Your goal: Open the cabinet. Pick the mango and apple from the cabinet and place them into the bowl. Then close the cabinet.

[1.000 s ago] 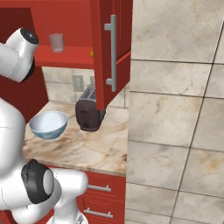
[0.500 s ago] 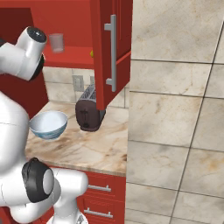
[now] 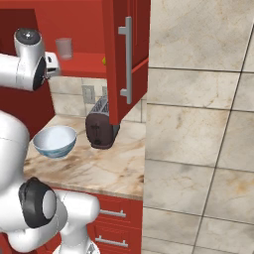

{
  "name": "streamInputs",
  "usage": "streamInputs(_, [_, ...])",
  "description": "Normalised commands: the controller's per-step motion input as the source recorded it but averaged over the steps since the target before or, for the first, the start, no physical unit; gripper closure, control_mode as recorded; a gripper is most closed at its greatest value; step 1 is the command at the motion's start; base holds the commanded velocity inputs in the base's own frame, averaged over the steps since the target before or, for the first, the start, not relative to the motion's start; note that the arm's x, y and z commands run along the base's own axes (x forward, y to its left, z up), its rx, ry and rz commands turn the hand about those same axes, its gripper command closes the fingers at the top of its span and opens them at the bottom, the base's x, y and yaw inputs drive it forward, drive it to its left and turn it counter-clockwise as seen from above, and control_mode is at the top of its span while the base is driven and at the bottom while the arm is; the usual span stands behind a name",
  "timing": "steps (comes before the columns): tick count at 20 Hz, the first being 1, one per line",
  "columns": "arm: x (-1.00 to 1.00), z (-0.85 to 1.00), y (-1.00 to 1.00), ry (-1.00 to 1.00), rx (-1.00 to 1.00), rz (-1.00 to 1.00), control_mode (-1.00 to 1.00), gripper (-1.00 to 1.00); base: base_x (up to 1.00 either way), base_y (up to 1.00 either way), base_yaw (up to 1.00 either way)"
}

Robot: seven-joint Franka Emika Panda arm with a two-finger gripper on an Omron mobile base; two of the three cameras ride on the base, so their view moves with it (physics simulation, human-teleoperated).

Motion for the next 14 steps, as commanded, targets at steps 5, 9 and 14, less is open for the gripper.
streamInputs(5, [0.14, 0.0, -0.47, 0.02, -0.03, -0.37, -1.0, -1.0, 0.0, 0.0, 0.0])
streamInputs(9, [0.05, -0.01, -0.48, 0.0, -0.03, -0.29, -1.0, -1.0, 0.0, 0.0, 0.0])
streamInputs(14, [0.06, -0.01, -0.47, 0.0, -0.02, -0.29, -1.0, -1.0, 0.0, 0.0, 0.0])
